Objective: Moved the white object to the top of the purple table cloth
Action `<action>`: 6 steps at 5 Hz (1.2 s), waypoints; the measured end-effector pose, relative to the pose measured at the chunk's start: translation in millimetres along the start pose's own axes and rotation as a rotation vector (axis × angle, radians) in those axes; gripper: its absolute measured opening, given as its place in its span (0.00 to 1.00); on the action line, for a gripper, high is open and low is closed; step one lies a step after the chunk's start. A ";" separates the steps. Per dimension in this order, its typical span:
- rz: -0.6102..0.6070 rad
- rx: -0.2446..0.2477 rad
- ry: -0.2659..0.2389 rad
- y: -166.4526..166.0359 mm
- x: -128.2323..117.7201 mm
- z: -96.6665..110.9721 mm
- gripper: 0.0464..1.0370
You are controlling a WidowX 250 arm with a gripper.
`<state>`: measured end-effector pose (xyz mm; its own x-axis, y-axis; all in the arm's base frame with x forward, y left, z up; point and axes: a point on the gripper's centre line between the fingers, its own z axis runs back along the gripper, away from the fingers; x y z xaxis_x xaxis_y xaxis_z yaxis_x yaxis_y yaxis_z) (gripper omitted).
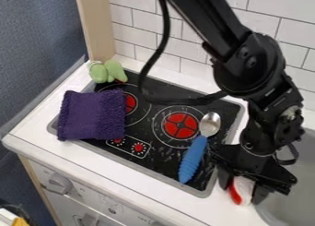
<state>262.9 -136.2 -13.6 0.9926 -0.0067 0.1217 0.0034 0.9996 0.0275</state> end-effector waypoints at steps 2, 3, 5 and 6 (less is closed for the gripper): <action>0.077 -0.019 0.005 23.6 1.4 18.2 0.59; 0.167 -0.041 -0.024 50.2 10.5 44.1 0.59; 0.397 -0.017 -0.060 128.9 33.5 63.9 0.59; 0.505 0.004 -0.079 166.1 39.9 65.6 0.59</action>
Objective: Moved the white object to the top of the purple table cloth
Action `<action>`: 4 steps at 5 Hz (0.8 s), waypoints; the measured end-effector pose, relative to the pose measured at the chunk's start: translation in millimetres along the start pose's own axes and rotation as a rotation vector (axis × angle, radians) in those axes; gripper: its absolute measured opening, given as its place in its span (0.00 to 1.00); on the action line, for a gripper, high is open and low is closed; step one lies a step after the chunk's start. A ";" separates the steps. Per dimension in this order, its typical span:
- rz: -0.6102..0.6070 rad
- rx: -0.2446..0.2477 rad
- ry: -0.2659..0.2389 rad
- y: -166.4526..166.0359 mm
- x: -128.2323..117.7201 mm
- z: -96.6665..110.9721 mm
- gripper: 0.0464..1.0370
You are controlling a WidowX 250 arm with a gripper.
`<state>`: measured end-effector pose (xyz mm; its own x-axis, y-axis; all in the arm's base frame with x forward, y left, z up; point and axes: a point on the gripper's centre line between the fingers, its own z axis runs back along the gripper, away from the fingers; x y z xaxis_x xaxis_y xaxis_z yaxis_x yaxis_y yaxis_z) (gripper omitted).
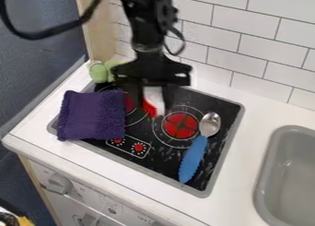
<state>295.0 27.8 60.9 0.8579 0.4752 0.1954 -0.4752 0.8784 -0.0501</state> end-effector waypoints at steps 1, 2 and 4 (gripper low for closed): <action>0.113 0.051 0.023 38.9 11.5 -14.4 0.59; 0.143 0.062 0.013 57.1 18.2 -29.7 0.59; 0.211 0.145 0.055 90.1 15.5 -51.1 0.59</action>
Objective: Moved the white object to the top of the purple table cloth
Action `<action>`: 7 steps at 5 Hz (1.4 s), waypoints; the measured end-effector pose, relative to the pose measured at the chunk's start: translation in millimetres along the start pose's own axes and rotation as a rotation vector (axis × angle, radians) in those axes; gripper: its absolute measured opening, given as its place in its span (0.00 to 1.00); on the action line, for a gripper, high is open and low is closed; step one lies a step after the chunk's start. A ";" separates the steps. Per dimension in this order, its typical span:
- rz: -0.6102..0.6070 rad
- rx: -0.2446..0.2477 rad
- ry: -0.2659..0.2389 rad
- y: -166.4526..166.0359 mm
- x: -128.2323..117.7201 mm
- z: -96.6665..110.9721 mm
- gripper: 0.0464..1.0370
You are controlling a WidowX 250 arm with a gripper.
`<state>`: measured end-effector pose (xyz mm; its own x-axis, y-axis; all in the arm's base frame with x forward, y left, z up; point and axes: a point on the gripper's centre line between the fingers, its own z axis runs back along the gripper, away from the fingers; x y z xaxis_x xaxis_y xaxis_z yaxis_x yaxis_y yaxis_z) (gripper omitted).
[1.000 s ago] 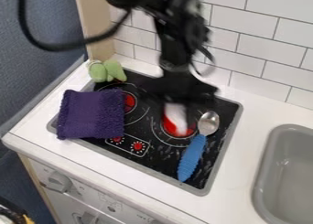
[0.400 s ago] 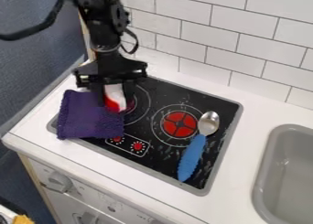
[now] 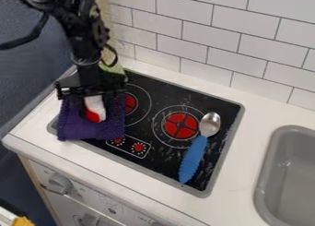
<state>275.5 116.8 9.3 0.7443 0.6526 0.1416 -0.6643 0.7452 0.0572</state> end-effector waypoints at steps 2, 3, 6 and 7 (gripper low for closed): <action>-0.003 0.005 0.023 8.0 -1.0 -0.8 0.93; 0.008 -0.012 -0.007 8.0 1.1 13.8 0.97; 0.015 -0.119 -0.069 -1.4 4.8 63.8 0.96; 0.012 -0.118 -0.069 -1.2 4.8 64.2 0.96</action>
